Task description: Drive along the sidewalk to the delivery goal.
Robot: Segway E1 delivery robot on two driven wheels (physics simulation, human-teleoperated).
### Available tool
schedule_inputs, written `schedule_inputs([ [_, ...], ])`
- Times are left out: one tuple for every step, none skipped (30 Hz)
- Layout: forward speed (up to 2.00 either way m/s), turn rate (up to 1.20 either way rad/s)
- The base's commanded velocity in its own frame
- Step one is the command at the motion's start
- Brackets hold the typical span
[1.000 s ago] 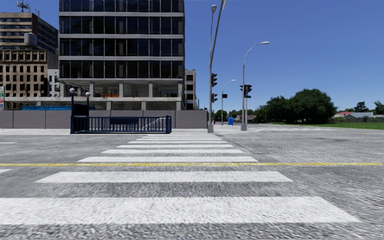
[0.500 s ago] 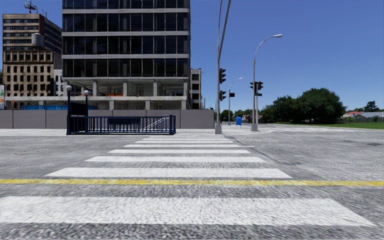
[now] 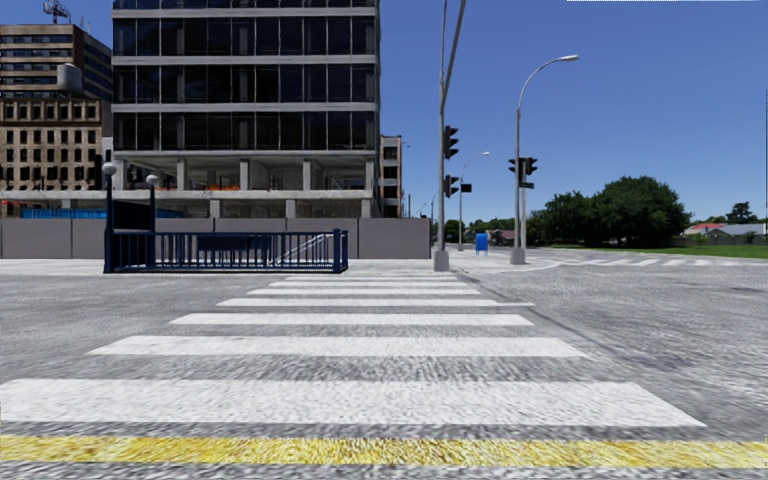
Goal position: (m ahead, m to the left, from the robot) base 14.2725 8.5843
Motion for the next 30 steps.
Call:
schedule_inputs([
  [2.0,0.0],
  [2.0,0.0],
  [2.0,0.0],
  [2.0,0.0],
  [2.0,-0.13],
  [2.0,-0.21],
  [2.0,-0.21],
  [2.0,-0.24],
  [2.0,-0.25],
  [2.0,-0.25],
  [2.0,-0.23],
  [2.0,-0.04],
  [2.0,0.0],
  [2.0,0.0],
  [2.0,0.0],
  [2.0,0.0],
  [2.0,0.0],
  [2.0,0.0],
  [2.0,0.0],
  [2.0,0.0],
  [2.0,0.0],
  [2.0,0.0],
  [2.0,0.0],
  [2.0,0.0],
  [2.0,0.0],
  [2.0,0.0],
  [2.0,0.0],
  [2.0,0.0],
  [2.0,0.0],
  [2.0,0.0],
])
